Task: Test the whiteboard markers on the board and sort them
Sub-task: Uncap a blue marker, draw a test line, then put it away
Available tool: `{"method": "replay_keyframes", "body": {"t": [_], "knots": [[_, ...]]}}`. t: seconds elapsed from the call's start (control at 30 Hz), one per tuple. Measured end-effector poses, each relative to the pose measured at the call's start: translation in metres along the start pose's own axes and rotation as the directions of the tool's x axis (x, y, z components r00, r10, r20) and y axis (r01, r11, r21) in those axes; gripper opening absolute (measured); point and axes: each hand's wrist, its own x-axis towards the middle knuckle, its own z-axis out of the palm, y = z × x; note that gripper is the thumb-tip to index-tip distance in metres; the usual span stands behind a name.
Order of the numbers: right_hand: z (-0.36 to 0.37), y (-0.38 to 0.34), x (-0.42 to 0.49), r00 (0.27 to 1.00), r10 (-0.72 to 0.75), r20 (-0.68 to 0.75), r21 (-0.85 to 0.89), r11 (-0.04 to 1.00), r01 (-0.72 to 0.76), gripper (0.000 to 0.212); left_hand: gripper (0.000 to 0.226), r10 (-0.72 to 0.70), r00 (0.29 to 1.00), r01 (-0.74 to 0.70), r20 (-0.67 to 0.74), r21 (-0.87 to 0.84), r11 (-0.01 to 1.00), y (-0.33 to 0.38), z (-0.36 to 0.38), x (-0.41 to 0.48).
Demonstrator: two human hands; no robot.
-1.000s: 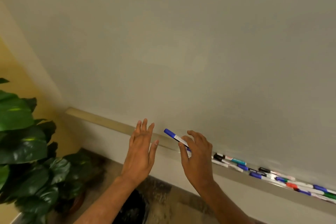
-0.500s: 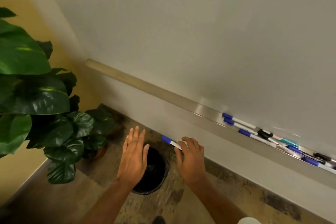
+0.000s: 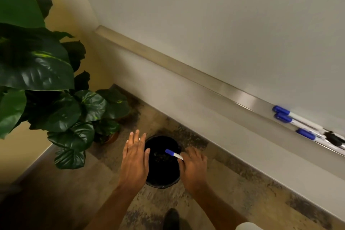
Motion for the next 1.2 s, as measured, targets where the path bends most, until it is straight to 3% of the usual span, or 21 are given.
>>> {"method": "replay_keyframes", "body": {"t": [0.37,0.6,0.87,1.2], "knots": [[0.05,-0.018,0.02,0.998,-0.06,0.013,-0.034,0.998,0.06,0.037,0.057,-0.034,0.999,0.034,-0.003,0.001,0.999,-0.029,0.024,0.0],[0.062,-0.011,0.031,0.998,0.028,0.064,0.003,1.0,-0.028,0.046,0.055,-0.033,0.999,0.033,-0.039,-0.006,0.999,-0.028,0.024,0.004],[-0.001,0.028,0.004,0.98,0.15,-0.127,0.199,0.972,-0.123,0.039,0.056,-0.043,0.997,0.041,-0.061,-0.027,0.999,0.008,0.004,-0.001],[-0.109,0.061,-0.025,0.945,0.126,-0.301,0.25,0.967,-0.049,0.033,0.056,0.052,0.997,-0.056,-0.057,-0.061,0.997,0.11,-0.029,0.0]]}}
